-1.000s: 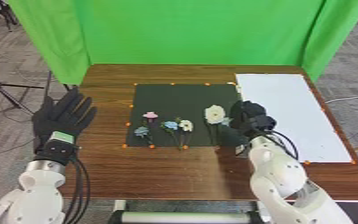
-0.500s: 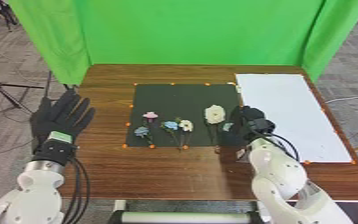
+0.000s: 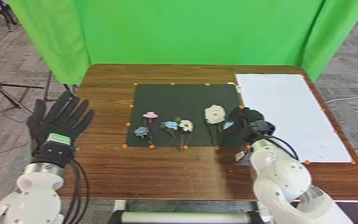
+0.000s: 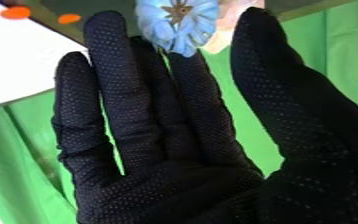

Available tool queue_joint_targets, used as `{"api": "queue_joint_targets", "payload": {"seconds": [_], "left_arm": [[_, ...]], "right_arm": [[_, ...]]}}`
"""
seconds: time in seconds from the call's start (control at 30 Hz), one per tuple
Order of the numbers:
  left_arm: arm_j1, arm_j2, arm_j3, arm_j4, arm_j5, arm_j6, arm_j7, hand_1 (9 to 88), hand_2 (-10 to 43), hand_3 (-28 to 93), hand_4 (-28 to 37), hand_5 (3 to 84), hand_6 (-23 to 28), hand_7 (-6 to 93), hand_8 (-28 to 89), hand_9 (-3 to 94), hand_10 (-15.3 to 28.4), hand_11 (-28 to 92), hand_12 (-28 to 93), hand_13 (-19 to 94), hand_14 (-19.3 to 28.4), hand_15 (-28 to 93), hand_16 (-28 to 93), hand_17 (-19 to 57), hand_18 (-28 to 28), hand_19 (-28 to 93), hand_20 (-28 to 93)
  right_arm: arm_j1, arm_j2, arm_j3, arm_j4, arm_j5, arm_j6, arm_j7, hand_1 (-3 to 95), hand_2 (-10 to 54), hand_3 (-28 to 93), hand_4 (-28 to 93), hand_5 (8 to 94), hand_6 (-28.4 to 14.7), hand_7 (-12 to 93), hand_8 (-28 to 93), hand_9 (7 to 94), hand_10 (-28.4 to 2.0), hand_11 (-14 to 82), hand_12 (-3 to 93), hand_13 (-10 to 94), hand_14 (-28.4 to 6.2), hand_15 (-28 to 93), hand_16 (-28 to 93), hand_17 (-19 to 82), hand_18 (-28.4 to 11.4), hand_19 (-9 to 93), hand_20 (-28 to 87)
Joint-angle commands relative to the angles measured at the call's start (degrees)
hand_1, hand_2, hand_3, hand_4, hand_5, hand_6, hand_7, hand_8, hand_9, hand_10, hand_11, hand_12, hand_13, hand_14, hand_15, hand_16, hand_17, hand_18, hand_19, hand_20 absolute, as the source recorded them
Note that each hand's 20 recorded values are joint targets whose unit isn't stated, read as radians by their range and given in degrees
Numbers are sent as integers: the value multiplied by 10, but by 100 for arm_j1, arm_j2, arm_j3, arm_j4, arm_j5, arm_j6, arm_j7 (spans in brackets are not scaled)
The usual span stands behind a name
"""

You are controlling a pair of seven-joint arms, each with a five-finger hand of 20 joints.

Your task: Arrange flowers

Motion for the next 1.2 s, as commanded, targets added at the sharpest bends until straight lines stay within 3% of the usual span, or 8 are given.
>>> {"api": "queue_joint_targets", "payload": {"seconds": [0.03,0.5,0.6,0.7,0.83,0.93,1.1,1.2], "left_arm": [[41,21,34,-36,-24,-51,13,244,139,710,-283,374,77,206,-104,326,149,265,117,247,158,454,-75,-51,163,418,107],[-60,6,73,17,-34,-53,19,251,137,713,-283,386,79,211,-106,331,147,273,116,250,159,466,-82,-50,163,422,109],[-49,32,72,41,59,-136,43,251,137,712,-283,385,79,211,-106,331,148,272,115,249,159,464,-83,-50,163,422,109],[24,40,69,98,376,-231,85,252,137,709,-283,390,78,193,-108,335,142,239,97,249,157,438,-91,-48,161,416,104],[250,28,-48,61,425,-433,224,241,151,694,-283,424,55,141,-102,357,125,200,71,248,141,378,-103,-39,149,392,92],[361,0,-211,51,496,-415,188,236,158,680,-283,428,52,131,-100,357,121,179,63,235,132,344,-106,-38,145,383,89],[773,-66,-851,98,1013,-844,-43,238,153,700,-283,425,52,114,-95,344,119,164,60,211,117,314,-108,-39,139,371,84],[697,-1,-885,101,1075,-831,58,243,148,700,-283,417,51,106,-94,325,115,155,58,195,106,293,-112,-40,135,363,81]], "right_arm": [[-105,-75,80,-71,71,-217,-1,397,-95,810,-283,553,-70,130,-115,556,-176,103,133,582,-137,399,165,310,-209,740,248],[-144,-54,126,-198,49,-56,77,366,-95,810,-281,384,-77,111,-115,457,-186,93,117,551,-149,417,145,303,-217,754,225],[-181,-29,190,-174,74,678,83,344,-95,806,-273,368,-86,98,-109,443,-193,90,116,536,-157,417,141,303,-218,756,222],[-232,46,379,183,2006,2573,-1234,274,-39,802,-257,357,-93,92,-99,421,-201,85,117,491,-168,399,124,288,-208,719,198],[-225,-101,907,332,4074,2289,-2547,229,36,820,-272,328,-57,122,-114,374,-183,93,110,352,-172,329,99,201,-193,585,151],[-197,-143,1065,434,4308,2416,-3117,177,67,823,-281,331,-43,138,-123,354,-171,85,103,294,-170,287,92,165,-182,498,138],[-263,-309,1194,378,6252,2481,-3775,56,157,795,-282,358,-21,139,-129,362,-151,69,95,282,-156,230,104,149,-179,429,150],[-636,-369,1489,-4,6879,2264,-3757,19,166,796,-283,362,-15,139,-132,361,-132,65,91,275,-150,205,109,145,-175,402,153]]}}
